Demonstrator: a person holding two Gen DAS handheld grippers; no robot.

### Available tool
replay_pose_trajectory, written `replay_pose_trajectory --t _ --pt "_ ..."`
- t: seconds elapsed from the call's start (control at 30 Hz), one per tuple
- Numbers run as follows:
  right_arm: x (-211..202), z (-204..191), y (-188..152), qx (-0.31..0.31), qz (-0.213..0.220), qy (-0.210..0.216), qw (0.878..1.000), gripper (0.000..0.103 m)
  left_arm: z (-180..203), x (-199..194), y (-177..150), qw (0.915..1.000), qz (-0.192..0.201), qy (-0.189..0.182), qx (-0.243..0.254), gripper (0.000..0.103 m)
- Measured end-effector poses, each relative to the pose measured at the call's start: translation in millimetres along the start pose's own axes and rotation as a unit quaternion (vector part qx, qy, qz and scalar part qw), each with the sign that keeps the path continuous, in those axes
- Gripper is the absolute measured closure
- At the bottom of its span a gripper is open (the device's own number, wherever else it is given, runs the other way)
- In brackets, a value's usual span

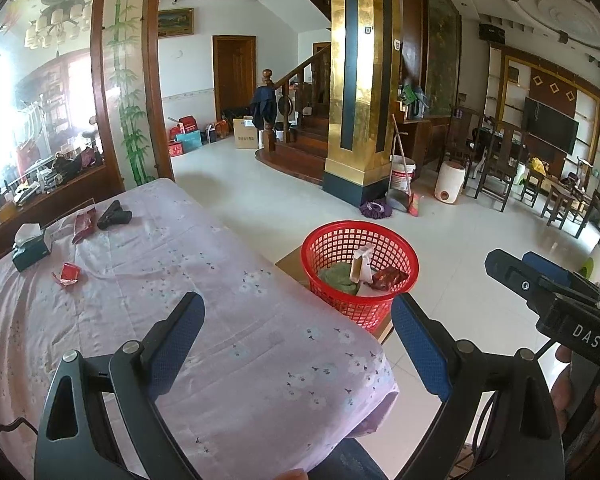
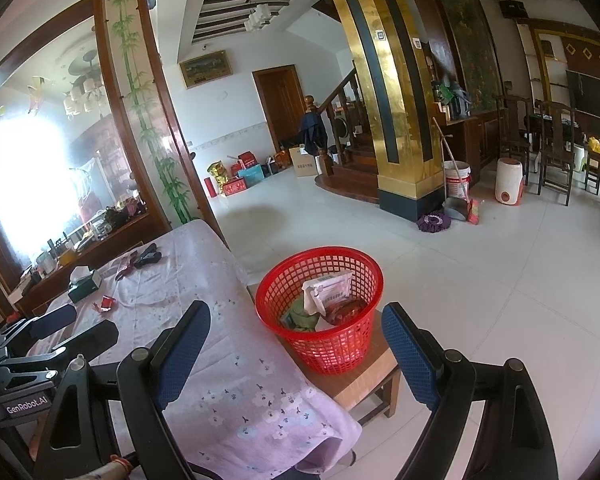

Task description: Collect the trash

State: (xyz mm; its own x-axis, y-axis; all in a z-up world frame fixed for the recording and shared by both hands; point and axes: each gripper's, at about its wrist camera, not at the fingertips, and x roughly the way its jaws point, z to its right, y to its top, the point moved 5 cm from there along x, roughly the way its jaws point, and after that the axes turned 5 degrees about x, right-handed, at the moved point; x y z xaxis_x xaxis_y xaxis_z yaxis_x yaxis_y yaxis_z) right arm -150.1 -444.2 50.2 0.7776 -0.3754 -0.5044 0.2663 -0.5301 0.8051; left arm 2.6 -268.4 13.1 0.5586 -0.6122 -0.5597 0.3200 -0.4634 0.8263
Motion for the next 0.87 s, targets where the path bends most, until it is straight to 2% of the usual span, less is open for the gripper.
replay_pose_trajectory --t 0.2,0.7,0.87 --pt "0.6 2.4 -0.1 0.001 -0.001 -0.001 1.000 0.013 -1.3 7.3 0.4 0.9999 -0.008 -0.011 -0.001 0.009" --pt "2.6 5.2 -1.4 0.005 -0.003 -0.005 1.000 0.012 -2.1 10.5 0.8 0.9998 -0.011 -0.014 0.000 0.009" --pt "2.8 5.7 -1.7 0.004 -0.004 -0.003 1.000 0.012 -4.0 12.0 1.6 1.0000 -0.001 -0.008 -0.001 0.009"
